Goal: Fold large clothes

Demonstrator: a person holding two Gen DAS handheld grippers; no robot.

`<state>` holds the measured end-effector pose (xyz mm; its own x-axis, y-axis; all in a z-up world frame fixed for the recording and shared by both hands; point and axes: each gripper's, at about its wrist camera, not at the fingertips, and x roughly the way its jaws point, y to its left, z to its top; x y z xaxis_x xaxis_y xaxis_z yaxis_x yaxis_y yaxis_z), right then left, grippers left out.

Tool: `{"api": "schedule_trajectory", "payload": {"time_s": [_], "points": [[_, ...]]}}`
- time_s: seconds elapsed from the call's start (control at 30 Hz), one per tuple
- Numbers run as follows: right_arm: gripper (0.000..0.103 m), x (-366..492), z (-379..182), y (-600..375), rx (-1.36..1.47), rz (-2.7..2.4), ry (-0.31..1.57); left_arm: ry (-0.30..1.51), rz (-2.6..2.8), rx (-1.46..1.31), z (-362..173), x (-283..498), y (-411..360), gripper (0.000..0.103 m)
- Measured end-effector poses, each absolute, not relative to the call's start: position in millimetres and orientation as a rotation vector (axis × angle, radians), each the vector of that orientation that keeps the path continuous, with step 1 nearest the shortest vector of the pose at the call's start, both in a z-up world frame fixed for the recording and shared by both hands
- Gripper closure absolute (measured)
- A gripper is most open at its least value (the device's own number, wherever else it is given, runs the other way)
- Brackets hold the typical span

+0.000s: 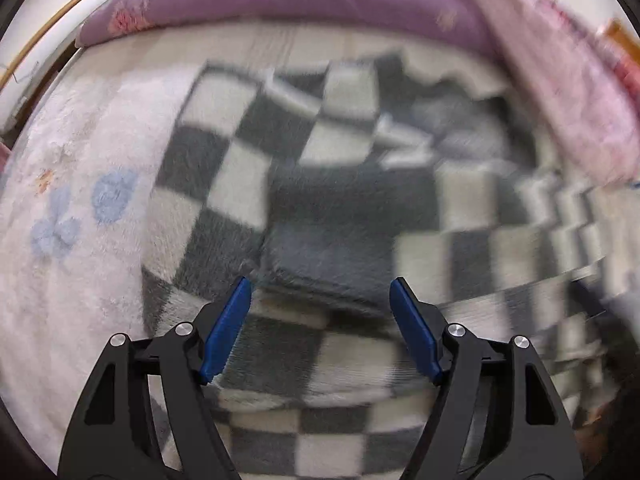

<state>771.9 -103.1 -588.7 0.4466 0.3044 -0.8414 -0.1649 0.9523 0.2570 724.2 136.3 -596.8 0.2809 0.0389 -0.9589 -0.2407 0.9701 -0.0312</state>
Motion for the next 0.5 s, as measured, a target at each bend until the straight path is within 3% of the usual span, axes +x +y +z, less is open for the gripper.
{"api": "schedule_trajectory", "payload": {"time_s": [0.27, 0.5], "points": [[0.054, 790, -606, -219, 0.301, 0.114, 1.079, 1.288, 0.186, -0.195, -613, 732, 146, 0.027], [0.054, 804, -630, -230, 0.336, 0.086, 1.173, 1.289, 0.200, -0.180, -621, 741, 144, 0.023]]}}
